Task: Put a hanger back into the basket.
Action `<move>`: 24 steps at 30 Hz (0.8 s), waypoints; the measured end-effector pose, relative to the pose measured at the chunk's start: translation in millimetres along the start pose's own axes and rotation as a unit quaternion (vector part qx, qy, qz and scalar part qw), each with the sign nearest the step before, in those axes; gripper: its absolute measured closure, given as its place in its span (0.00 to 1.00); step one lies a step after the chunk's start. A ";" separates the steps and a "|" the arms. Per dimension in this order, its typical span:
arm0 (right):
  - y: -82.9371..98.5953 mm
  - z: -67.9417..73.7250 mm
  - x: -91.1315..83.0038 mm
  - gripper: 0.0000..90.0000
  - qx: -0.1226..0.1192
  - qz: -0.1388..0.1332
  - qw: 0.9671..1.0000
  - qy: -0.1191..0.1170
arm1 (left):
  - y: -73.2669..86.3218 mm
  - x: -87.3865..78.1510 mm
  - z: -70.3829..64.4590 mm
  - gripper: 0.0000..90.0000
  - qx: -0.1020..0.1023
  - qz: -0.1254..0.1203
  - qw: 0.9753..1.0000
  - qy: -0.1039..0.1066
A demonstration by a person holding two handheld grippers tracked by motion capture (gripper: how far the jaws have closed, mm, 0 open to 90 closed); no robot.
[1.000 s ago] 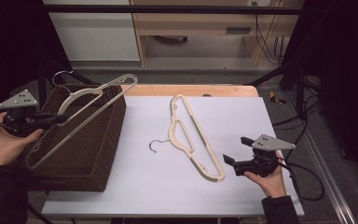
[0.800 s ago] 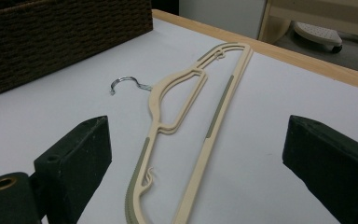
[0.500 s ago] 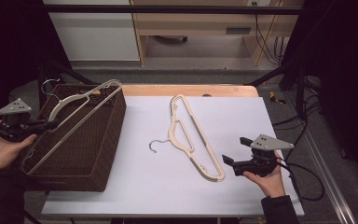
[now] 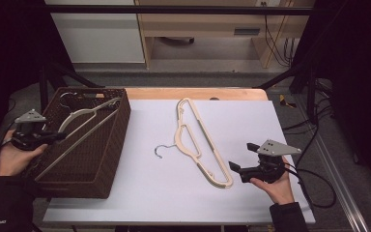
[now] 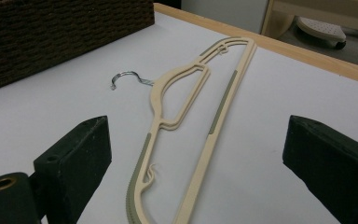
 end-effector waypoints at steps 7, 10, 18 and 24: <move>0.0 0.3 0.7 0.09 -0.002 0.000 1.000 -0.002 | 13.8 19.4 1.8 0.96 -0.023 0.040 0.999 0.002; 0.0 0.6 1.7 0.09 -0.002 0.000 1.000 -0.001 | 19.0 20.5 8.7 0.93 -0.044 0.050 0.998 -0.019; -2.3 2.4 2.8 0.09 -0.001 -0.003 1.000 -0.001 | 14.4 -2.4 14.1 0.77 -0.074 -0.007 0.996 -0.046; -7.8 4.1 2.8 0.09 -0.001 -0.013 1.000 0.005 | -0.4 -21.0 -0.5 0.65 -0.070 -0.067 0.994 -0.047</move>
Point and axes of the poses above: each handheld gripper's, and its own axes: x roughly forward along the jaws, y roughly out of its underside, z roughly to its left, the point moved 9 cm from there along x, roughly forward along the jaws, and after that the axes turned 6 degrees about z, right-handed, at the moved point
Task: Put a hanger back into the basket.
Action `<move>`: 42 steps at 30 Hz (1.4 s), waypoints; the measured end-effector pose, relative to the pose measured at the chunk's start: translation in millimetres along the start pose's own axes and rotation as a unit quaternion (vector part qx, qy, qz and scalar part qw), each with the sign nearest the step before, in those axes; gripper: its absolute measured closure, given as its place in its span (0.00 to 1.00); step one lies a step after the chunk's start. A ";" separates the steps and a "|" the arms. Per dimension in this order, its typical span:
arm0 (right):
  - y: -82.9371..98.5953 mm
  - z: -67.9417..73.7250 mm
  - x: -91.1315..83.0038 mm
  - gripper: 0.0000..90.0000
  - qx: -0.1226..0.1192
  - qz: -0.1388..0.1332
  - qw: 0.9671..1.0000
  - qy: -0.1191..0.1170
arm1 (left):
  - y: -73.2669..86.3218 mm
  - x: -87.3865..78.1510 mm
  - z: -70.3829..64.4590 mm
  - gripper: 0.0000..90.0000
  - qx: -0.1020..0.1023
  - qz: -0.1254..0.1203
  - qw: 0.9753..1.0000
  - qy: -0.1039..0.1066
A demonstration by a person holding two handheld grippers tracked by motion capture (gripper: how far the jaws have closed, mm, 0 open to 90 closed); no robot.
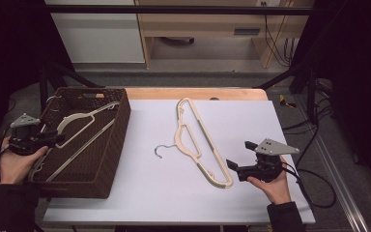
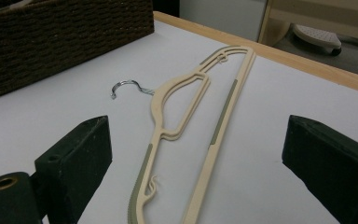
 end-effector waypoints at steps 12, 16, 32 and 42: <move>-5.0 2.8 5.3 0.09 0.013 0.003 1.000 0.008 | -31.6 -22.2 -105.7 0.30 0.038 -0.120 0.987 0.104; -6.1 5.7 7.7 0.08 0.014 0.006 1.000 0.009 | -34.1 -20.6 -146.1 0.26 0.062 -0.135 0.979 0.138; -7.0 24.5 34.4 0.17 0.007 0.043 0.999 0.001 | -21.6 12.8 -243.6 0.21 0.115 -0.122 0.961 0.220; 3.9 36.8 66.5 0.24 0.011 0.094 0.995 -0.014 | -10.3 29.5 -251.1 0.20 0.126 -0.101 0.962 0.221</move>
Point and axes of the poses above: each handheld gripper's, and its own axes: x roughly forward along the jaws, y roughly out of its underside, z roughly to its left, the point moved 9 cm from there along x, roughly forward along the jaws, and after that the axes turned 6 degrees about z, right-handed, at the moved point
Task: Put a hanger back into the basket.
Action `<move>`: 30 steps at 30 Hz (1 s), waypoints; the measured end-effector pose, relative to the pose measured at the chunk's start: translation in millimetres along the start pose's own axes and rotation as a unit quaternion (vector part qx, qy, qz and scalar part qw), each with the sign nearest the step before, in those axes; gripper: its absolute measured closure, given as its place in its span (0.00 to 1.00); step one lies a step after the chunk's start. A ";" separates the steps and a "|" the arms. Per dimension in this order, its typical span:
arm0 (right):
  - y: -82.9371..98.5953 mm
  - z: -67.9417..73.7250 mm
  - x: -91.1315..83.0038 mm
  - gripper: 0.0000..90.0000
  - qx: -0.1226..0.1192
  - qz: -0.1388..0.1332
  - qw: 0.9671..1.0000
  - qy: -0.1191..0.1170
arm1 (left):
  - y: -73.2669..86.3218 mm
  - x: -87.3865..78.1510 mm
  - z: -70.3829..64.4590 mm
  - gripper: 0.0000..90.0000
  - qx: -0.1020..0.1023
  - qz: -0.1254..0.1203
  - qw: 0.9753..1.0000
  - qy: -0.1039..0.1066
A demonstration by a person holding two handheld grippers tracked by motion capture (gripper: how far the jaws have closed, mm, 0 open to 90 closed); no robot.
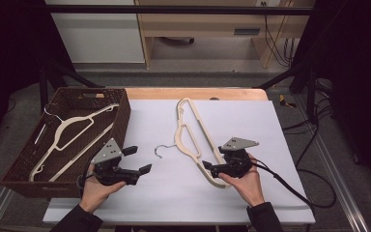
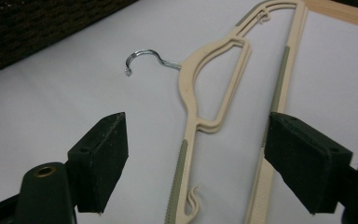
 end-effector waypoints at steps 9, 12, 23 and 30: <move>14.4 4.5 37.5 0.46 0.013 0.065 0.998 -0.008 | 0.2 -1.2 1.7 0.20 -0.002 0.000 1.000 -0.004; 17.9 5.2 45.2 0.51 0.020 0.079 0.997 -0.012 | 0.1 -1.0 0.9 0.20 -0.002 -0.001 1.000 -0.002; 36.2 0.8 74.3 0.70 0.049 0.140 0.989 -0.004 | 0.7 -2.4 1.1 0.20 0.001 0.000 1.000 -0.002; 37.4 2.1 74.7 0.80 0.059 0.152 0.987 -0.005 | 0.1 -3.4 1.3 0.20 0.000 -0.001 1.000 -0.003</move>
Point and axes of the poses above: each handheld gripper's, and its own axes: x roughly forward along the jaws, y roughly out of its underside, z roughly to its left, the point moved 9 cm from there along x, roughly forward along the jaws, and after that the axes turned 6 degrees about z, right-handed, at the moved point
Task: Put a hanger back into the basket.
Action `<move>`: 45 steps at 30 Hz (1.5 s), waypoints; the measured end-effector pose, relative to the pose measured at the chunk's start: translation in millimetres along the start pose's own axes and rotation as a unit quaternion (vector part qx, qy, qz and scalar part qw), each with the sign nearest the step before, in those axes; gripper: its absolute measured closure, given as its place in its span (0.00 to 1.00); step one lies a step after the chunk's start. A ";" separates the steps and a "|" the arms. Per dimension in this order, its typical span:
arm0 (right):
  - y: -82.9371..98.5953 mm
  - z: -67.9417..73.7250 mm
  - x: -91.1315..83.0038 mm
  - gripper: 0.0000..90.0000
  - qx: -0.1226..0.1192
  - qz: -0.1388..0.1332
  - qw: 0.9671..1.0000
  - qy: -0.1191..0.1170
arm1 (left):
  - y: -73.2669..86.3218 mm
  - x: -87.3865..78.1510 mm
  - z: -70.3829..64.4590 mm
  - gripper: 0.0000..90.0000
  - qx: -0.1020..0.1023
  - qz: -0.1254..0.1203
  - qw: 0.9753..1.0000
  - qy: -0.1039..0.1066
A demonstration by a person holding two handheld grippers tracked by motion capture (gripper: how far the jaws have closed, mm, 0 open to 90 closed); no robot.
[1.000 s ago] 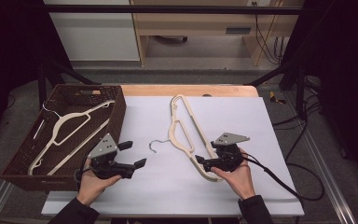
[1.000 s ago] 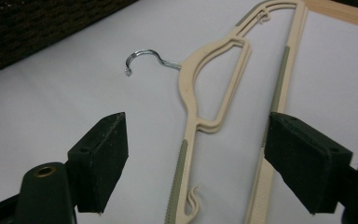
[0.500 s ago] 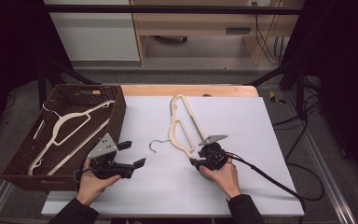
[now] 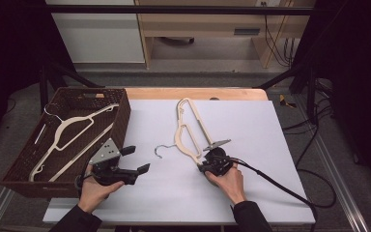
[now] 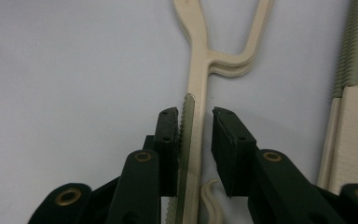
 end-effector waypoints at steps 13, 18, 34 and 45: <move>-0.9 4.5 -0.1 0.88 0.064 0.015 0.998 -0.004 | 0.8 0.7 -0.1 0.21 0.000 0.002 1.000 0.000; -0.8 4.3 -1.1 0.88 0.076 0.016 0.997 -0.005 | 0.4 -0.2 -0.1 0.21 0.001 0.001 1.000 -0.001; 0.0 2.2 -3.2 0.88 0.070 0.012 0.997 -0.008 | 1.9 1.6 -1.0 0.21 0.002 0.004 1.000 0.000; -3.5 1.9 -14.2 0.89 0.065 -0.003 0.998 -0.013 | 3.5 4.0 -2.9 0.21 0.005 0.009 1.000 0.002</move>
Point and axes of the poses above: each handheld gripper's, and its own axes: x roughly forward along the jaws, y roughly out of its underside, z roughly to its left, the point moved 9 cm from there along x, roughly forward along the jaws, and after that the axes turned 6 degrees about z, right-handed, at the moved point
